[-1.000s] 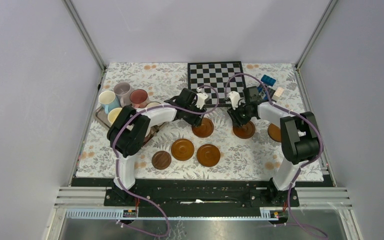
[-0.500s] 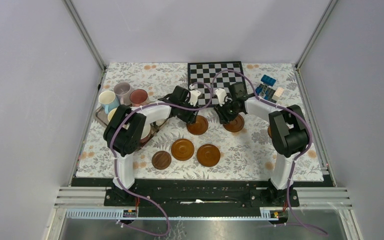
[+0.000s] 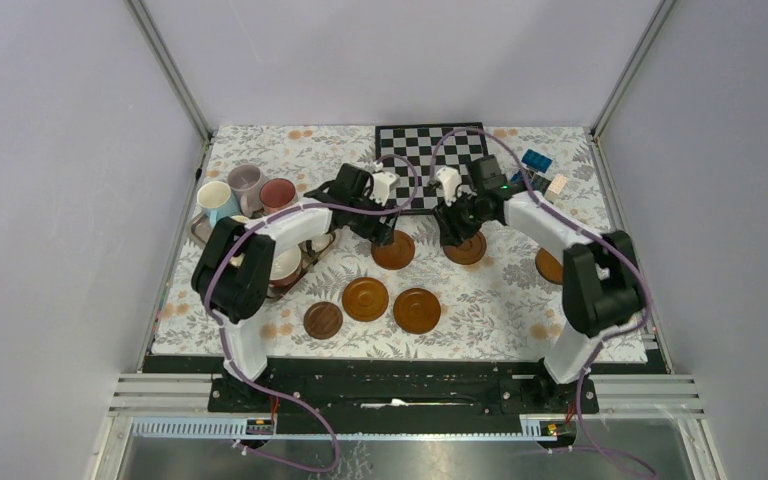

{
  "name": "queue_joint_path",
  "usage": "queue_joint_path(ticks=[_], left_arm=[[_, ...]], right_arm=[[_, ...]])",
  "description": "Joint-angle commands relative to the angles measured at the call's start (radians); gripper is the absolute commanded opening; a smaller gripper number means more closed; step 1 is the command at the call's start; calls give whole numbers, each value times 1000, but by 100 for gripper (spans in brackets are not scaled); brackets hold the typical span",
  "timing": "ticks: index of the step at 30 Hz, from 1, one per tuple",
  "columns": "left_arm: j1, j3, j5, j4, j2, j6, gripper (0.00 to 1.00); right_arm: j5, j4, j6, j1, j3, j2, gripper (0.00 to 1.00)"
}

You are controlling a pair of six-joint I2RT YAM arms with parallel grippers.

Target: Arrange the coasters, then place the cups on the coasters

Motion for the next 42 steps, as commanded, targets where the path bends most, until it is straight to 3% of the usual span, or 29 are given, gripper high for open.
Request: queue_joint_path(ticks=[1, 7, 16, 22, 34, 42], left_arm=[[-9, 30, 63, 1, -102, 12, 76], [-114, 93, 9, 7, -51, 33, 78], [-235, 358, -65, 18, 193, 12, 79], [-281, 517, -70, -3, 341, -3, 84], [-286, 616, -79, -22, 458, -16, 80], [-285, 441, -109, -36, 369, 83, 74]], right_arm=[[-21, -93, -33, -84, -16, -199, 56], [43, -161, -94, -235, -74, -248, 55], [123, -180, -253, -508, -270, -404, 55], [145, -178, -328, -634, -301, -382, 55], [120, -111, -320, -660, -281, -216, 50], [117, -82, -338, -648, -308, -180, 49]])
